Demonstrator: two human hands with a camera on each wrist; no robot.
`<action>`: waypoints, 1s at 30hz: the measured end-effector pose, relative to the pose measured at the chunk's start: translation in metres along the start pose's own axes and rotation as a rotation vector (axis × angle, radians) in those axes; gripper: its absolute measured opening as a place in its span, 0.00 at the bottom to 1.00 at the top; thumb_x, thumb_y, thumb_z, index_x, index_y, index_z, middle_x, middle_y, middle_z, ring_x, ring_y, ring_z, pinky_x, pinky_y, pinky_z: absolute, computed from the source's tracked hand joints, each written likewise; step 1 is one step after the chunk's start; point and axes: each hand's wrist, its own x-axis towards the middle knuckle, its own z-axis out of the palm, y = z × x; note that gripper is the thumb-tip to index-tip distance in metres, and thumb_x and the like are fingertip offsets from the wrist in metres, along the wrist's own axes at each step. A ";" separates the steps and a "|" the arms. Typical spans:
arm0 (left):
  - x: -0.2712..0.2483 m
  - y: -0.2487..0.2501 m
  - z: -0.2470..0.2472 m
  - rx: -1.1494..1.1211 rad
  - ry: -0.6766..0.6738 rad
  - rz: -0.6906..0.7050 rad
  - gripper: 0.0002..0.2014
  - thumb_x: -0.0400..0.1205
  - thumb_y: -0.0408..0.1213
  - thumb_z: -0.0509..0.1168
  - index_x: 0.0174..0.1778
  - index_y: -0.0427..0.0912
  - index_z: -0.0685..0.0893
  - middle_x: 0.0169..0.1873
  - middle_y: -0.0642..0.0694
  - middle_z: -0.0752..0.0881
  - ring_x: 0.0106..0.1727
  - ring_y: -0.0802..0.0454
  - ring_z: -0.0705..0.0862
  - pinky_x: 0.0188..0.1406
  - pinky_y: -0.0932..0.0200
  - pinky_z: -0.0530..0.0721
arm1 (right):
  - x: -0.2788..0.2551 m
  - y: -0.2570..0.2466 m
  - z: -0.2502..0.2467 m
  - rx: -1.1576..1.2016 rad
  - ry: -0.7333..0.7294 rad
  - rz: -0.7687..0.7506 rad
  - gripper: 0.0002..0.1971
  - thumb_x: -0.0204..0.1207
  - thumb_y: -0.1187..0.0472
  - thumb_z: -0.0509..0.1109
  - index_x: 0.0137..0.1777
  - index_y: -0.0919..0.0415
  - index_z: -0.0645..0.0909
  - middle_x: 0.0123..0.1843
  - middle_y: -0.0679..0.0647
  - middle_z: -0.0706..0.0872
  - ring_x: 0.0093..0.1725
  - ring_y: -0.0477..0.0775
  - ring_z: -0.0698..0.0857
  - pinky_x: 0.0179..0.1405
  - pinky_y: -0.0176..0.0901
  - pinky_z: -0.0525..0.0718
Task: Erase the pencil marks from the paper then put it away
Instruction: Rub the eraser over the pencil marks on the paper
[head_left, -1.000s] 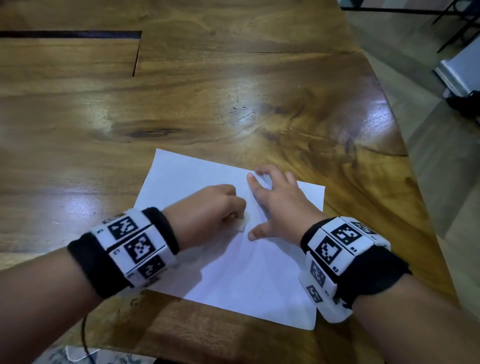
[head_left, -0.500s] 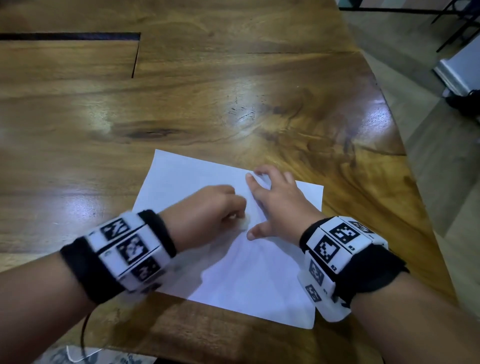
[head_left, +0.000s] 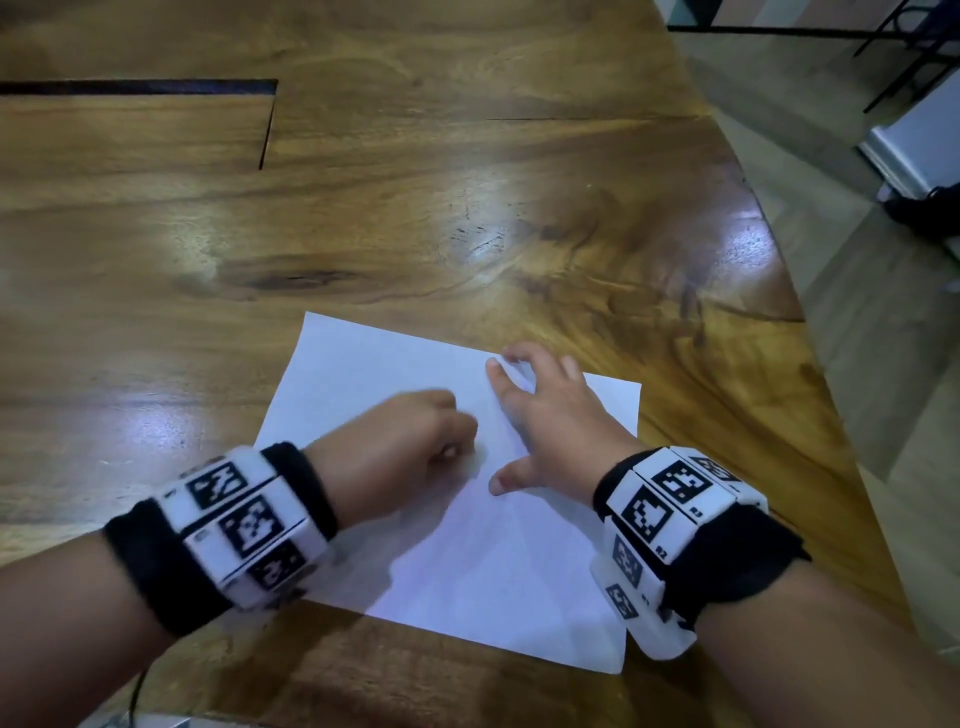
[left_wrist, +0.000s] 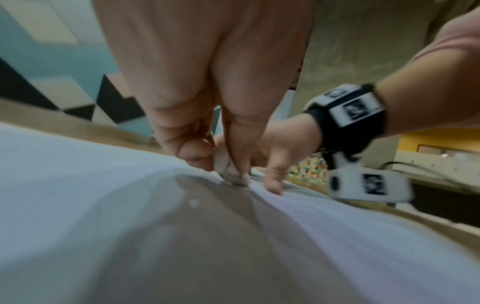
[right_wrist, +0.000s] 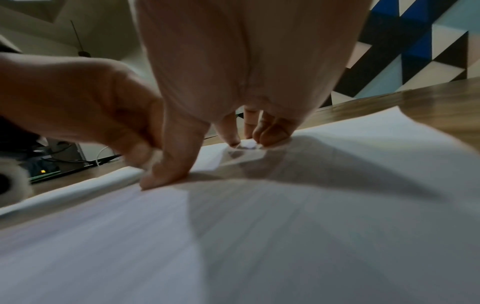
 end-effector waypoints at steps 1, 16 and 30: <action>0.005 -0.002 -0.001 0.017 0.040 -0.014 0.05 0.73 0.36 0.62 0.31 0.44 0.78 0.30 0.51 0.71 0.30 0.50 0.74 0.32 0.63 0.70 | 0.000 0.000 0.000 -0.002 0.001 0.000 0.55 0.64 0.42 0.78 0.84 0.53 0.46 0.80 0.48 0.45 0.74 0.54 0.52 0.74 0.41 0.59; -0.038 0.009 0.011 -0.133 -0.195 -0.134 0.05 0.70 0.32 0.68 0.33 0.48 0.83 0.30 0.61 0.76 0.30 0.63 0.76 0.33 0.75 0.71 | -0.012 0.011 -0.002 -0.142 -0.016 -0.015 0.58 0.63 0.37 0.76 0.84 0.52 0.44 0.83 0.41 0.41 0.76 0.50 0.46 0.76 0.44 0.51; 0.027 0.000 -0.009 0.025 0.000 -0.092 0.06 0.74 0.34 0.68 0.31 0.41 0.80 0.32 0.47 0.77 0.35 0.50 0.74 0.29 0.65 0.65 | -0.012 0.009 0.003 -0.133 0.029 0.004 0.57 0.61 0.36 0.76 0.83 0.52 0.46 0.79 0.44 0.48 0.74 0.52 0.51 0.73 0.47 0.55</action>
